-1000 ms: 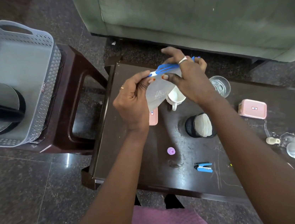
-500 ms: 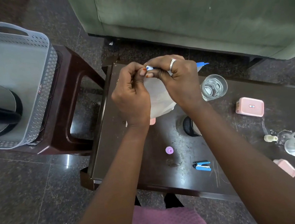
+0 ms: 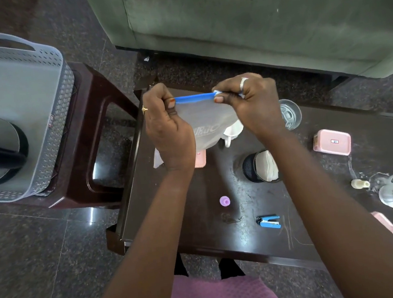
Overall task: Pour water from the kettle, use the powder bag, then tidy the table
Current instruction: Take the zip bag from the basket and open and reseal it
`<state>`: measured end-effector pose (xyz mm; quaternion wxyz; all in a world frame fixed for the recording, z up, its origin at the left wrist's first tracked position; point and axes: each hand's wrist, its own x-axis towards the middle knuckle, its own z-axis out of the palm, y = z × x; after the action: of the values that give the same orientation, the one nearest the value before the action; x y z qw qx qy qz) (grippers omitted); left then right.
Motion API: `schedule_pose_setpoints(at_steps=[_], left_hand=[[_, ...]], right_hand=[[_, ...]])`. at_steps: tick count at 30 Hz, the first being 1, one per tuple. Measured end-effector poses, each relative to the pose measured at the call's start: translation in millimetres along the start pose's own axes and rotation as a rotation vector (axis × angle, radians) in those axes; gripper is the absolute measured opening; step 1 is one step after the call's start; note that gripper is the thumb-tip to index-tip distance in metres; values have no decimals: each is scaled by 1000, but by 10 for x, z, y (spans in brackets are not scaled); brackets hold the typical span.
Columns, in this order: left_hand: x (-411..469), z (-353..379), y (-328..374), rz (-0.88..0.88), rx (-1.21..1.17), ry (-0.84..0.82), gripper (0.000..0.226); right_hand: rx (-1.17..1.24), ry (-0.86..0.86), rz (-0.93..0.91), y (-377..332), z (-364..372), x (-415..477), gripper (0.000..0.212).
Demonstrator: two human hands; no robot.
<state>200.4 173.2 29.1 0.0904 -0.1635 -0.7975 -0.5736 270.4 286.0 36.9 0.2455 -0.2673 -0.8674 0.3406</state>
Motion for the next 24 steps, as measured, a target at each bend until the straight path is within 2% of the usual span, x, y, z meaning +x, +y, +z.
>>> schedule_pose_setpoints(at_steps=[6,10,13,16,18,21,24], left_hand=[[160,-42,-59,-10,-8,62,16],[198,-30,-7,-16,-54,47,15],[274,-54,5,-17,-76,48,14],[402,-72,-54,-163,-85,28,23],[480,-78,-135,-312,-132,3,26],[539,-97,-285,-463,-195,-13,30],[575,-155,-428,-632,-188,-122,18]], right_hand=[[-17,8,168,395,-235,18,17],[203,8,317,473,-289,1,14],[407,21,348,491,-280,-18,15],[760,-14,407,466,-161,-62,17],[950,-115,507,474,-3,-143,24],[886,-262,633,489,233,-319,32],[841,-144,697,515,357,-409,36]])
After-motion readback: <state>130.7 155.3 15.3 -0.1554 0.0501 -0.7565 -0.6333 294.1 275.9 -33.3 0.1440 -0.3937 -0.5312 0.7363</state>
